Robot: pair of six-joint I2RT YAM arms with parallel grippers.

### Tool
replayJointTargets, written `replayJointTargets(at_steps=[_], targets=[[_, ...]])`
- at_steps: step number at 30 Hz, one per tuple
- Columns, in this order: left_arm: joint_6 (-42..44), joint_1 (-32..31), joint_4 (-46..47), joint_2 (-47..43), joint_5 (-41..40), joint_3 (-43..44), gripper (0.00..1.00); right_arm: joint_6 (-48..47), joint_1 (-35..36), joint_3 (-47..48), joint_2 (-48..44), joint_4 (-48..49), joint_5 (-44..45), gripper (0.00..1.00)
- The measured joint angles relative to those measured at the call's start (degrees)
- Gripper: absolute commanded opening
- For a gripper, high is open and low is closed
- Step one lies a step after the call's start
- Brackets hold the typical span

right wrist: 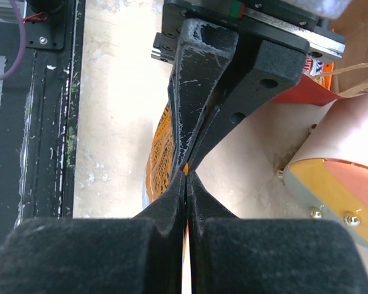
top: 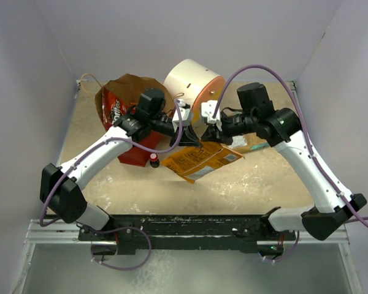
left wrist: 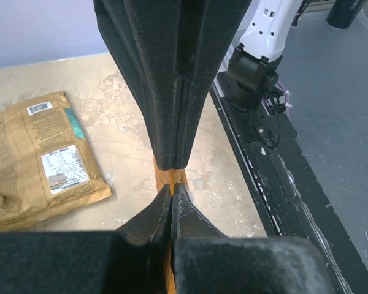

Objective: Place the snacks into the paper bag
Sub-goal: Pick up the snack from the center of the board, then place the snack in the paper bag.

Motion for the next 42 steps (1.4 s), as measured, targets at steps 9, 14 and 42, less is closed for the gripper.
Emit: replayJointTargets(at_steps=[9,14,42], targets=[[-0.39,0.31,-1.95,-3.89,-4.15,-0.04,0.0,3.19,-4.87,-0.92,-4.94,2.86,-0.11,0.56],[-3.19,1.92,-2.75,-5.97,-6.51,1.57,0.0,5.51,-10.19,-0.9,-9.25,3.67,-0.52,0.61],[-18.97,13.22,-8.7,-8.83,-54.03,41.44,0.0,13.88,-25.79,-5.38,-18.6,10.56,-3.34,0.63]])
